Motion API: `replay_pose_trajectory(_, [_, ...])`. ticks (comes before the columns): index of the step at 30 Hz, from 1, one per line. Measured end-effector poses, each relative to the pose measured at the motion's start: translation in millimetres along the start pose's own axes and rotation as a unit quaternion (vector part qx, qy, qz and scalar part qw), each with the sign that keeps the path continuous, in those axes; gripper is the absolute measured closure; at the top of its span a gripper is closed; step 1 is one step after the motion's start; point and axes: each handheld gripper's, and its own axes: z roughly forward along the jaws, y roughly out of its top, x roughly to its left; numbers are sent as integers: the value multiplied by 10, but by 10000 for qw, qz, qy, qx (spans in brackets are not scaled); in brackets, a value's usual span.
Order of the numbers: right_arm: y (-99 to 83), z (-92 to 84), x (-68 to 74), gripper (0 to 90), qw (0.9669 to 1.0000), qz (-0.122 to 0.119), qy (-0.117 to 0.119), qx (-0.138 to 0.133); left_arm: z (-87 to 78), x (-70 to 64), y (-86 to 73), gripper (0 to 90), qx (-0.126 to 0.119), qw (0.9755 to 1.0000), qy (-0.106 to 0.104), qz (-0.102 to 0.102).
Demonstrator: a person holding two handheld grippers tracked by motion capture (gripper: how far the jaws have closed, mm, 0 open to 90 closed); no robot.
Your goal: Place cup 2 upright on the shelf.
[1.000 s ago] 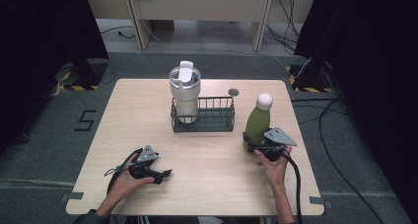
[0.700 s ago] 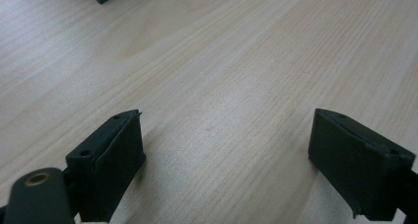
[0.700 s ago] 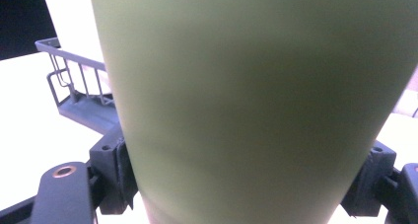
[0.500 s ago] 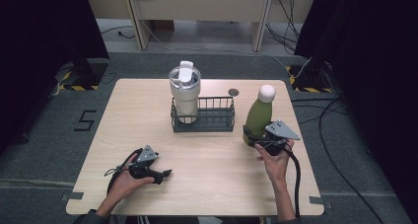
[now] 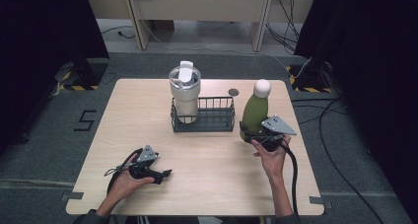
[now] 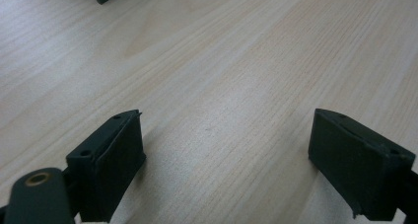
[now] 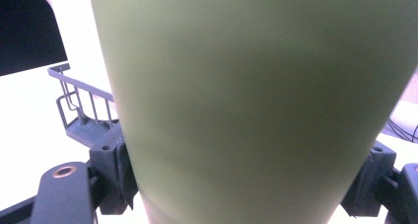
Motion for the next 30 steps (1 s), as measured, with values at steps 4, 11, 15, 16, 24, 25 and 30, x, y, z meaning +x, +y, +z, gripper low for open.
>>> replay_pose_trajectory(4, [69, 22, 12, 208, 10000, -35, 8, 2, 0, 0, 0, 127, 1, 10000, -1, 4])
replay_pose_trajectory(11, [157, 48, 27, 208, 10000, -35, 35, 3, 0, 0, 0, 128, -1, 10000, 2, 3])
replay_pose_trajectory(15, [191, 62, 29, 208, 10000, -32, 31, -17, 0, 0, 0, 128, 0, 10000, 2, 4])
replay_pose_trajectory(16, [201, 65, 30, 208, 10000, -17, 44, -14, 0, 0, 0, 128, 0, 10000, 1, 5])
replay_pose_trajectory(24, [304, 110, 61, 208, 10000, -60, 52, -16, -1, -1, 0, 128, 4, 10000, 9, 4])
replay_pose_trajectory(25, [318, 121, 63, 208, 9999, -82, 59, -26, -1, -1, 0, 128, 4, 10000, 8, 4])
replay_pose_trajectory(30, [377, 181, 85, 208, 9999, -86, 80, 2, -1, -1, 0, 128, 4, 10000, 9, 6])
